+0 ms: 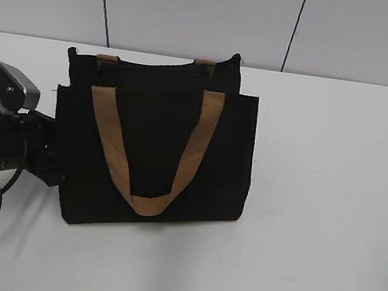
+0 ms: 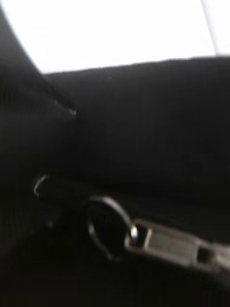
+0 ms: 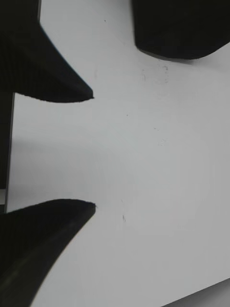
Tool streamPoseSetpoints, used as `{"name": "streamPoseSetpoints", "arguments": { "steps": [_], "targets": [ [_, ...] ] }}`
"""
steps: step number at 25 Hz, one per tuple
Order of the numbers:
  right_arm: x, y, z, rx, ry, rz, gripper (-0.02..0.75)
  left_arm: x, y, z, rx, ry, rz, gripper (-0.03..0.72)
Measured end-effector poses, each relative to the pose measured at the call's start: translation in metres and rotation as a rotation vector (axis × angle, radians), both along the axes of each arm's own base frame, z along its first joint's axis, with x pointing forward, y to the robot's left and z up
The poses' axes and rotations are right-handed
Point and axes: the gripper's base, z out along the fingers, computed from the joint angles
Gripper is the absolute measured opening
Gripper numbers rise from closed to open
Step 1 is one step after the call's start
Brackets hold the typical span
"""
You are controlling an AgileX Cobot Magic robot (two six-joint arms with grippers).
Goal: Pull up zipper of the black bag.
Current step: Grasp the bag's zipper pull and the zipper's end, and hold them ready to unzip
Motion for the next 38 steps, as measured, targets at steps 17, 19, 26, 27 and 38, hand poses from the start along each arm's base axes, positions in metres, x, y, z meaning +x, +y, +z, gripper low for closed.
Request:
{"name": "streamPoseSetpoints", "arguments": {
  "steps": [17,19,26,27,38],
  "targets": [
    [0.000,0.000,0.000,0.001,0.000,0.000,0.491,-0.019,0.001,0.036,-0.076,0.046,0.024,0.029],
    [0.000,0.000,0.000,0.001,0.000,0.000,0.491,-0.028,0.003,0.049,-0.077,0.007,0.026,0.029],
    [0.000,0.000,0.000,0.001,0.000,0.000,0.491,-0.053,0.010,0.099,-0.050,-0.145,0.060,0.029],
    [0.000,0.000,0.000,0.001,0.000,0.000,0.491,-0.057,0.011,0.105,-0.037,-0.169,0.064,0.029],
    [0.000,0.000,0.000,0.001,0.000,0.000,0.491,-0.077,0.024,0.138,0.069,-0.265,0.149,0.029]
  ]
}}
